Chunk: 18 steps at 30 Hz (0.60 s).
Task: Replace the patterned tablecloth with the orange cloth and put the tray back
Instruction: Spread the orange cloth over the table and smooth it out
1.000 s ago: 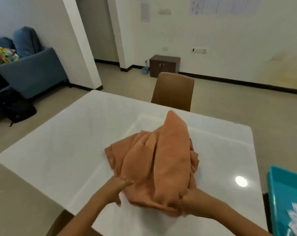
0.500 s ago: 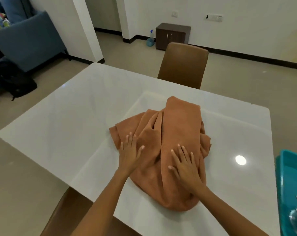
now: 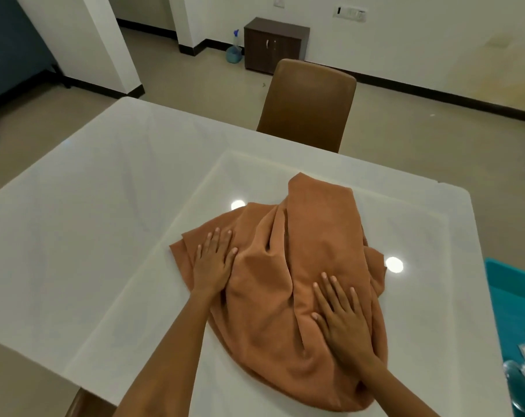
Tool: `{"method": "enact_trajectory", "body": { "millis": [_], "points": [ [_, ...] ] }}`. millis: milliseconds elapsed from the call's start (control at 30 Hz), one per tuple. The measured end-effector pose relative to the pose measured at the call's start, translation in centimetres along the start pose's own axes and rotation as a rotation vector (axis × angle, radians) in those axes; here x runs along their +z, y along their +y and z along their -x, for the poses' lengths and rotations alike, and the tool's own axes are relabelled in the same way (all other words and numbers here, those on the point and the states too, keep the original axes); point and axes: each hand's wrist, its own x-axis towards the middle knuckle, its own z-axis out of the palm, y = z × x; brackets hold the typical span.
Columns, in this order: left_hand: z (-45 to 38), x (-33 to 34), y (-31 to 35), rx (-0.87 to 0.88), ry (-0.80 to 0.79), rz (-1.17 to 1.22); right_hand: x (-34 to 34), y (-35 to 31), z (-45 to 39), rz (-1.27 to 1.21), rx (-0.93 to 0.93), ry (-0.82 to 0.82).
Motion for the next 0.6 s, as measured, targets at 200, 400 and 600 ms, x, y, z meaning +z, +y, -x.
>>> {"method": "enact_trajectory", "body": {
  "millis": [200,400,600],
  "points": [
    [-1.8,-0.7,-3.5,-0.080,0.123,0.002,0.0,-0.4,-2.8,0.007,0.013,0.021],
    [-0.9,-1.6,-6.4,-0.200,0.193,-0.016,0.2,0.0,-4.4,-0.012,-0.004,0.029],
    [2.0,-1.0,-7.2,-0.303,0.223,-0.048,0.3,-0.6,0.2,-0.105,0.199,0.028]
  ]
}}
